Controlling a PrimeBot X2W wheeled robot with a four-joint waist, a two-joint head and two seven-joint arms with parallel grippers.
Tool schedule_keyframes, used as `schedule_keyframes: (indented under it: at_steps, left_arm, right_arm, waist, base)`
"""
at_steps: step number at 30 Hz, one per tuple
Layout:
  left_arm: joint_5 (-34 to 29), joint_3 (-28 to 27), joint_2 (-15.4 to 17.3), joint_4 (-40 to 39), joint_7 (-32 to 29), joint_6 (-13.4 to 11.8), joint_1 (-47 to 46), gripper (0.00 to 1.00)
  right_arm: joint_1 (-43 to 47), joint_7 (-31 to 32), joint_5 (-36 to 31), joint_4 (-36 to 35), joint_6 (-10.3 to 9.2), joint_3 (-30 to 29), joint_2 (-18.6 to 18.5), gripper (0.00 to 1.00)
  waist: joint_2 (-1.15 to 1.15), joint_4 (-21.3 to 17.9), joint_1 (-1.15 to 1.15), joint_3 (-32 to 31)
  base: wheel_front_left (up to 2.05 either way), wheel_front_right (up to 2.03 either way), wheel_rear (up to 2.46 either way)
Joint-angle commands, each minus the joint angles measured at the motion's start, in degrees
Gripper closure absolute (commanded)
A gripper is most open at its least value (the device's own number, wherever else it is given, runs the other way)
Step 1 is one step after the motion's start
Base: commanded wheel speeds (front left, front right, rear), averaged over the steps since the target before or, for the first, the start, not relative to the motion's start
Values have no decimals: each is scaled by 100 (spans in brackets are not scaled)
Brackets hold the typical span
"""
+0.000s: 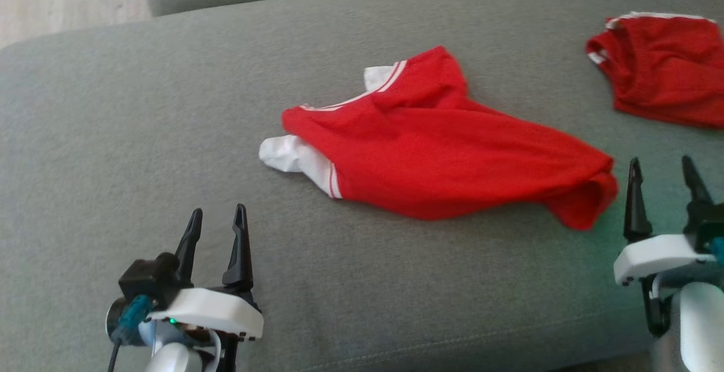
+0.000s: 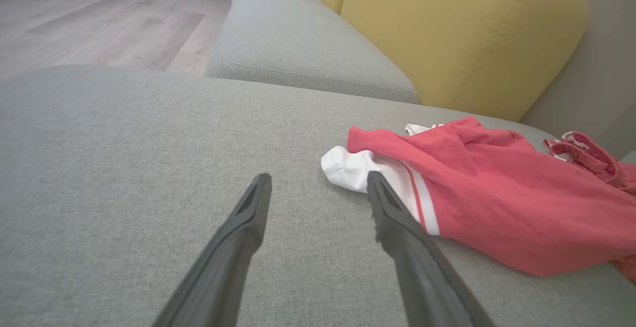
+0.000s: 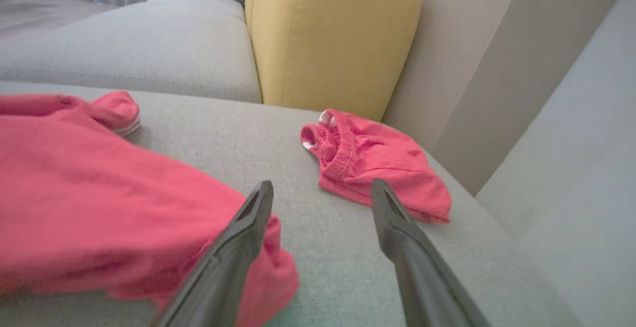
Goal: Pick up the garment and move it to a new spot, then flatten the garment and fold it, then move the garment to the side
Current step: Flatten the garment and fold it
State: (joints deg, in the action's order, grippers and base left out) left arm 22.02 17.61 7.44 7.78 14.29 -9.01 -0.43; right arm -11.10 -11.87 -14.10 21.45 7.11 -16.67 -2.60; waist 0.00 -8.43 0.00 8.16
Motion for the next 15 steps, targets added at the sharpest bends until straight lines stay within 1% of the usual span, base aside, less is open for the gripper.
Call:
schedule_keyframes:
  at_steps: [1,5,9,15]
  left_arm:
    - [-53,-209,74,-140,63,4,-229,0]
    - [-54,-185,123,-56,11,41,-336,0]
    - [-78,-97,161,124,-152,113,-586,0]
    - [-142,74,255,641,-698,273,-1307,0]
  right_arm:
    - [-76,-64,50,-232,37,163,-35,0]
    - [-54,-86,269,-629,37,347,-31,0]
    - [-7,8,515,-1024,37,742,-30,0]
    - [-72,102,886,-1261,37,1376,-29,0]
  waist:
    - [0,-83,0,-46]
    - [0,-201,0,-90]
    - [0,-238,0,-76]
    - [0,-270,0,126]
  base:
    - [0,0,0]
    - [0,0,0]
    - [0,0,0]
    - [0,0,0]
